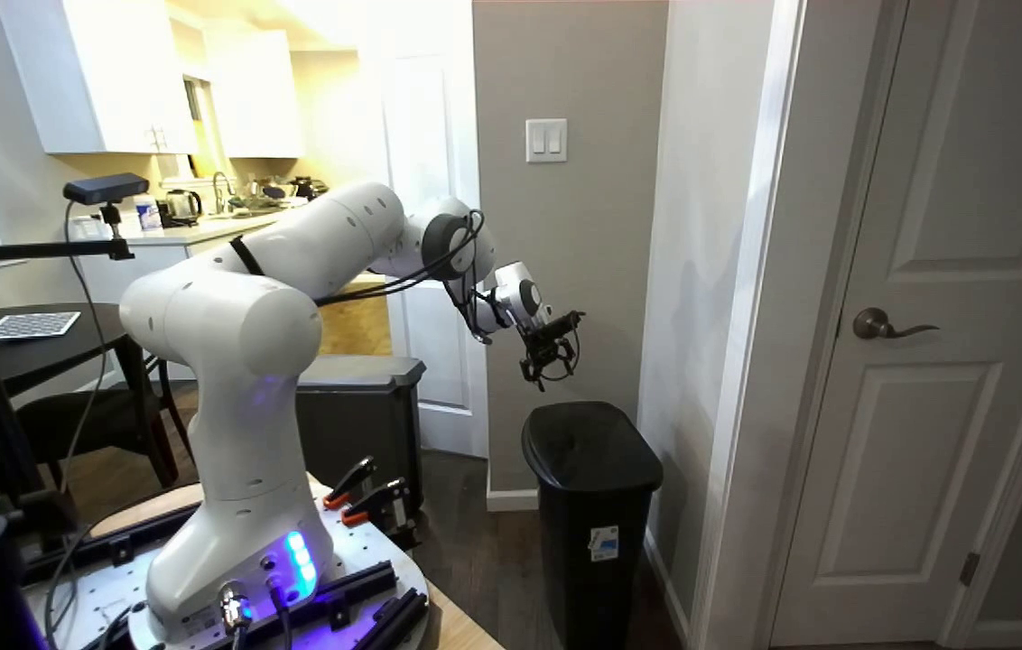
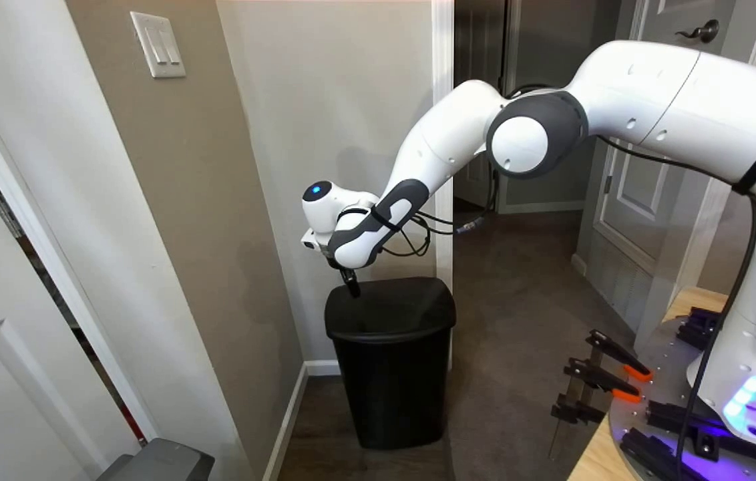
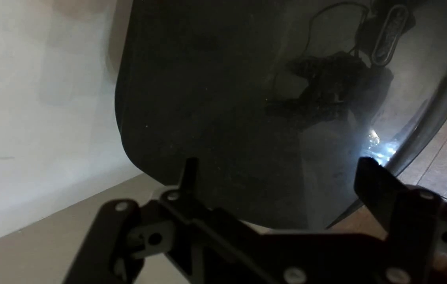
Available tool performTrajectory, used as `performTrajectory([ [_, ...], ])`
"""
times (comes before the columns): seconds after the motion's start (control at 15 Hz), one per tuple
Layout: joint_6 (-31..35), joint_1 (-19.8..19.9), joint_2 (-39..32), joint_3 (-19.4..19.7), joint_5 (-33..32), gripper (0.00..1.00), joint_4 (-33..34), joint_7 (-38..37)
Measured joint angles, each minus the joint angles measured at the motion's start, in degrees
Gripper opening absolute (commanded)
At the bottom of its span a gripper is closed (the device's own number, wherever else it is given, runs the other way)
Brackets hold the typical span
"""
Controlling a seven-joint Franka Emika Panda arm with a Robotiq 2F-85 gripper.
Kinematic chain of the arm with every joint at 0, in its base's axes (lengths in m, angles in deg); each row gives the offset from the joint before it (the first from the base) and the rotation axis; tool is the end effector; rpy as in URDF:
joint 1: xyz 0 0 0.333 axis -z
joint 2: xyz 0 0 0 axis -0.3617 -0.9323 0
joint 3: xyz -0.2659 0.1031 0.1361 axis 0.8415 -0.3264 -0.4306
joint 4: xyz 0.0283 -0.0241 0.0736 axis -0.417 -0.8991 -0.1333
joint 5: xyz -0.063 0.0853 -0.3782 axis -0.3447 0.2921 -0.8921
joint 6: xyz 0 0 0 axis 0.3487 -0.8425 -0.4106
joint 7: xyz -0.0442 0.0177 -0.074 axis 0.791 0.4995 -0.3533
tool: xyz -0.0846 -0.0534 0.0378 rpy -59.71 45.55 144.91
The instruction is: Completely open the bin
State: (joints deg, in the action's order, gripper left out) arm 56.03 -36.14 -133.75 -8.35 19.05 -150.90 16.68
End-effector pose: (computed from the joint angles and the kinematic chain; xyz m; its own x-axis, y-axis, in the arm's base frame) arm 0.7451 0.1908 0.0851 0.4307 0.8849 -0.1774 0.8733 -0.3591 0.3293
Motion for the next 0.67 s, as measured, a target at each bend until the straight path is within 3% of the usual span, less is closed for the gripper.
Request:
performTrajectory([
  [0.33,0.0,-1.0,-0.3,0.8,-0.3,1.00,0.0,-0.5],
  [0.67,0.0,-6.1,-1.6,5.3,-1.6,1.00,-1.0,-7.3],
])
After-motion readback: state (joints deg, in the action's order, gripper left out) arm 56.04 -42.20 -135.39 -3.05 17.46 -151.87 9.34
